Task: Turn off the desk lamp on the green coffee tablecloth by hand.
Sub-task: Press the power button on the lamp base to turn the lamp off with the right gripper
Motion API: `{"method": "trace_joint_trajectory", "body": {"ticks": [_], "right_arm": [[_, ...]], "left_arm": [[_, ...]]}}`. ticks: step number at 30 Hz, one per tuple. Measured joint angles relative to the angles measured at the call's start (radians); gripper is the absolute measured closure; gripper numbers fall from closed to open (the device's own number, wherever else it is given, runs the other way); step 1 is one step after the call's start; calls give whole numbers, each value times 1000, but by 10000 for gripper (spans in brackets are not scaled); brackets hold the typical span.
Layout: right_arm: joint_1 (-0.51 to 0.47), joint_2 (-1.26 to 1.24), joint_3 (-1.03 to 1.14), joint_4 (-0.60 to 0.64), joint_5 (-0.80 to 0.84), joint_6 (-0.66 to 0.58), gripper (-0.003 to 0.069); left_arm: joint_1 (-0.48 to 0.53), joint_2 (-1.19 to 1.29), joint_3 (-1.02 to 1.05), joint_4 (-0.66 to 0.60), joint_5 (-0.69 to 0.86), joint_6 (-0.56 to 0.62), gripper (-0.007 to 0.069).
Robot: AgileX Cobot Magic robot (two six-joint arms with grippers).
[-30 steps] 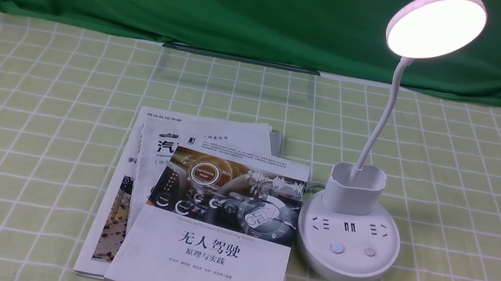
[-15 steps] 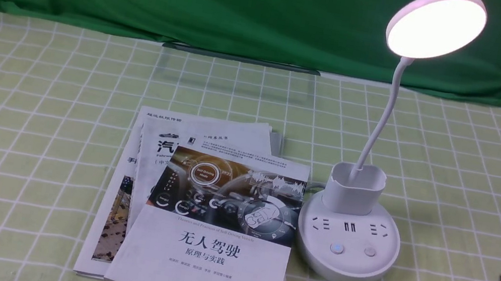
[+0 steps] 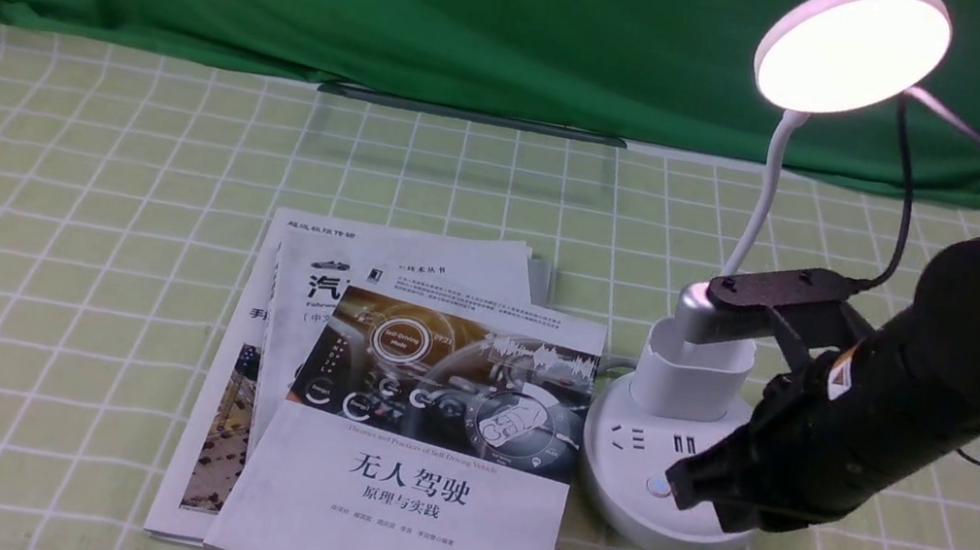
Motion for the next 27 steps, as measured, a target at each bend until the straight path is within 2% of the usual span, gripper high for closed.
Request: {"method": "trace_joint_trajectory", "body": {"ticks": [7, 18, 21, 27], "right_arm": [[-40, 62, -54, -13, -11, 0, 610], [-47, 73, -57, -14, 35, 0, 609], [-47, 46, -10, -14, 12, 0, 609], [-81, -21, 66, -14, -146, 15, 609]], "left_arm": [[0, 0, 0, 0, 0, 0, 214], [0, 0, 0, 0, 0, 0, 214], [0, 0, 0, 0, 0, 0, 214], [0, 0, 0, 0, 0, 0, 214]]}}
